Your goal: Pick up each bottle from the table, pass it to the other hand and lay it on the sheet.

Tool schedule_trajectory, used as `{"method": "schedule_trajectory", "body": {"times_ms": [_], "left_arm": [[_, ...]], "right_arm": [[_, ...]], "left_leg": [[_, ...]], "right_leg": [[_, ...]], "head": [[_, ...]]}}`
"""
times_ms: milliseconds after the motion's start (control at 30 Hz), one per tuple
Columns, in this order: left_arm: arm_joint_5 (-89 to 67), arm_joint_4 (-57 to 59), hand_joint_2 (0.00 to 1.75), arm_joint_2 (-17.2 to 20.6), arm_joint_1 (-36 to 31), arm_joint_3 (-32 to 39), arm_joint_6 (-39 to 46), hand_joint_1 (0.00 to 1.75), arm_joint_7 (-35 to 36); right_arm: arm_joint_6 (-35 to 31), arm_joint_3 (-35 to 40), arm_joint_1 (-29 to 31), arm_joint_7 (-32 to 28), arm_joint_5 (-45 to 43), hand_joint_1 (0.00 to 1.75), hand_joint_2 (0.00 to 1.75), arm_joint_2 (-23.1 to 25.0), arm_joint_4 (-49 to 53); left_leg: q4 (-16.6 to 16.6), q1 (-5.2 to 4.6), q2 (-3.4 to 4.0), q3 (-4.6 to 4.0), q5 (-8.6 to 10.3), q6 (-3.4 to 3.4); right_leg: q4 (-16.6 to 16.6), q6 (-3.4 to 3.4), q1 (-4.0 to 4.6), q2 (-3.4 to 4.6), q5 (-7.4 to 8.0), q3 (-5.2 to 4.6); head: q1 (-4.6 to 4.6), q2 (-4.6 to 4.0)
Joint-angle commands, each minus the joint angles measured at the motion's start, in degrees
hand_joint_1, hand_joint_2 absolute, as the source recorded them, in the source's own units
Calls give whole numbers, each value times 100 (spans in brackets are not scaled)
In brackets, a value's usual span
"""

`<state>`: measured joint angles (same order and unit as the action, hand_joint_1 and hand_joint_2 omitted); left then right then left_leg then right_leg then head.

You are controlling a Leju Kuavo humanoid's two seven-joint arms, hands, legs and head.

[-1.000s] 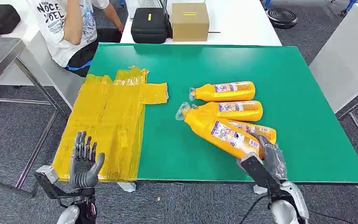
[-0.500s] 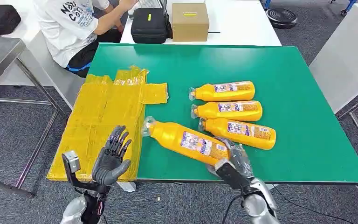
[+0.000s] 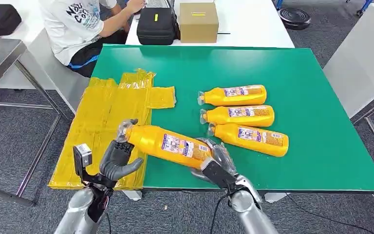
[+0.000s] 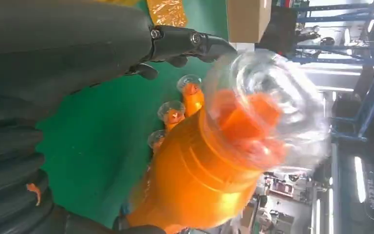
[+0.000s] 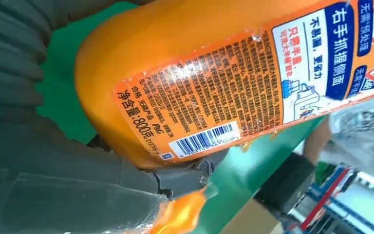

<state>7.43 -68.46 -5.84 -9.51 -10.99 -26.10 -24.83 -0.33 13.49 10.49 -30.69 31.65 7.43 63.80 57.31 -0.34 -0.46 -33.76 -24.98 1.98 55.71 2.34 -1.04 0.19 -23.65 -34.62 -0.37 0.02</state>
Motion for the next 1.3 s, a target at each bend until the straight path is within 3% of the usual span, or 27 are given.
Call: {"method": "schedule_trajectory", "body": {"times_ms": [33, 633, 700, 1300], "left_arm": [[116, 429, 175, 144, -218, -129, -123, 0, 14], [496, 440, 175, 133, -156, -83, -343, 0, 214], [872, 366, 175, 128, -144, -107, -431, 0, 301], [1104, 532, 175, 113, -242, -302, -511, 0, 372]], "right_arm": [[-42, 202, 341, -68, -73, 175, 175, 72, -687], [-167, 231, 260, -212, -67, 175, 175, 99, -706], [-598, 149, 193, -111, 296, 175, 175, 102, -1007], [-889, 173, 270, -16, 575, 175, 175, 188, -1219]], "left_leg": [[-4, 5, 4, 17, -3, -10], [-2, 10, 11, 28, -12, -14], [-3, 8, 7, 25, -9, -14], [-3, 8, 1, 18, -6, -12]], "right_leg": [[-6, -9, 6, 0, -2, 18], [-7, -12, 10, 6, -7, 30], [-6, -12, 9, 2, -7, 27], [-6, -10, 8, -4, -5, 20]], "head": [[0, 0], [2, 0], [2, 0], [0, 0]]}}
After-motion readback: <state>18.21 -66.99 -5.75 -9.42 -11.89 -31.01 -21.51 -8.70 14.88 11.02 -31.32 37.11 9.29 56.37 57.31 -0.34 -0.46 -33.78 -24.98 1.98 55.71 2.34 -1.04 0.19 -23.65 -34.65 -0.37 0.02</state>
